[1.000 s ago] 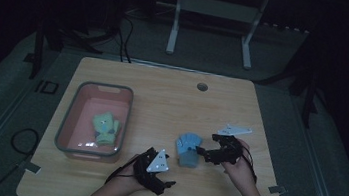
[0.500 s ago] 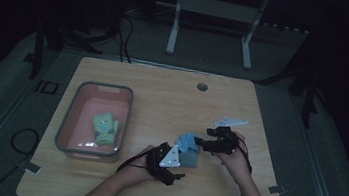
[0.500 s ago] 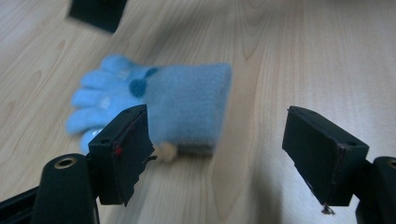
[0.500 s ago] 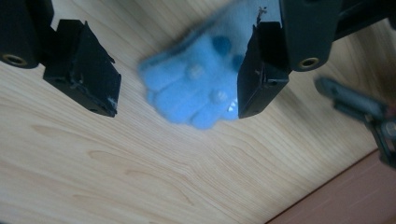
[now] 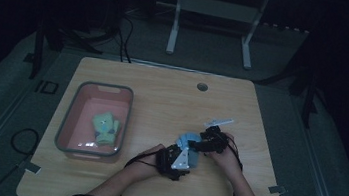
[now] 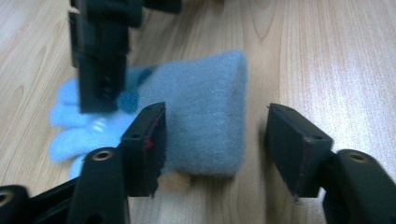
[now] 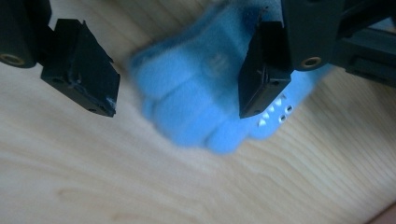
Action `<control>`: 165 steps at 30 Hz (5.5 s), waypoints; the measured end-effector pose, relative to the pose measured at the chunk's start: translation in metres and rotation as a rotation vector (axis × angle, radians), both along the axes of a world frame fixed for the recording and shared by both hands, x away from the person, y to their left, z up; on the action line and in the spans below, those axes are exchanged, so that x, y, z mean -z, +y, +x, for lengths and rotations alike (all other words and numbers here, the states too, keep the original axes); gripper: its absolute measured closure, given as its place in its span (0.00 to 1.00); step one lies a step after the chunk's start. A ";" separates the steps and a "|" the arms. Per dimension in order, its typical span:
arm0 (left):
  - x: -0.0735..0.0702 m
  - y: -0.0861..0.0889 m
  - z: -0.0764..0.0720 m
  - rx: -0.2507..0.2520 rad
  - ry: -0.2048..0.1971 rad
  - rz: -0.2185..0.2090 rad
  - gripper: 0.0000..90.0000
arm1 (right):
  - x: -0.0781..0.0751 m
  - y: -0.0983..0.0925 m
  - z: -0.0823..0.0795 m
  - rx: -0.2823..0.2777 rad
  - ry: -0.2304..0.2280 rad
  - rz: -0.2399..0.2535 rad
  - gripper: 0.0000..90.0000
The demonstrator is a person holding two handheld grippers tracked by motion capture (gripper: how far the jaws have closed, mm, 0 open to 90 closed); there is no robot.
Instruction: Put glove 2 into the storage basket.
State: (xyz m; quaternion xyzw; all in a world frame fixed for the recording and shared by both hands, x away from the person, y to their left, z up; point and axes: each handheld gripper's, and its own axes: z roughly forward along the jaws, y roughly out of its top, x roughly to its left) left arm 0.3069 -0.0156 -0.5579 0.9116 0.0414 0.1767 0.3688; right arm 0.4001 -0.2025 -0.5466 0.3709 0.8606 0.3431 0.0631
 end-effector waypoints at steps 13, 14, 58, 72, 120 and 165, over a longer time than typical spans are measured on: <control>-0.005 -0.002 0.008 -0.054 0.059 0.011 0.81 | 0.000 0.009 -0.006 -0.061 0.021 -0.001 0.78; -0.006 -0.002 0.009 -0.050 0.063 0.015 0.82 | 0.000 0.010 -0.006 -0.059 0.027 0.002 0.80; -0.117 0.129 -0.007 -0.214 0.020 0.093 0.85 | -0.114 0.140 -0.005 -0.224 -0.106 0.121 0.91; -0.115 0.189 -0.019 -0.304 0.051 0.102 0.85 | -0.120 0.212 -0.007 -0.318 -0.098 0.121 0.91; -0.073 0.239 0.005 -0.539 0.229 0.126 0.28 | -0.059 0.276 0.022 -0.320 -0.003 0.050 0.46; -0.091 0.117 -0.023 -0.296 0.223 -0.117 0.03 | -0.055 0.106 -0.011 -0.346 -0.045 0.125 0.16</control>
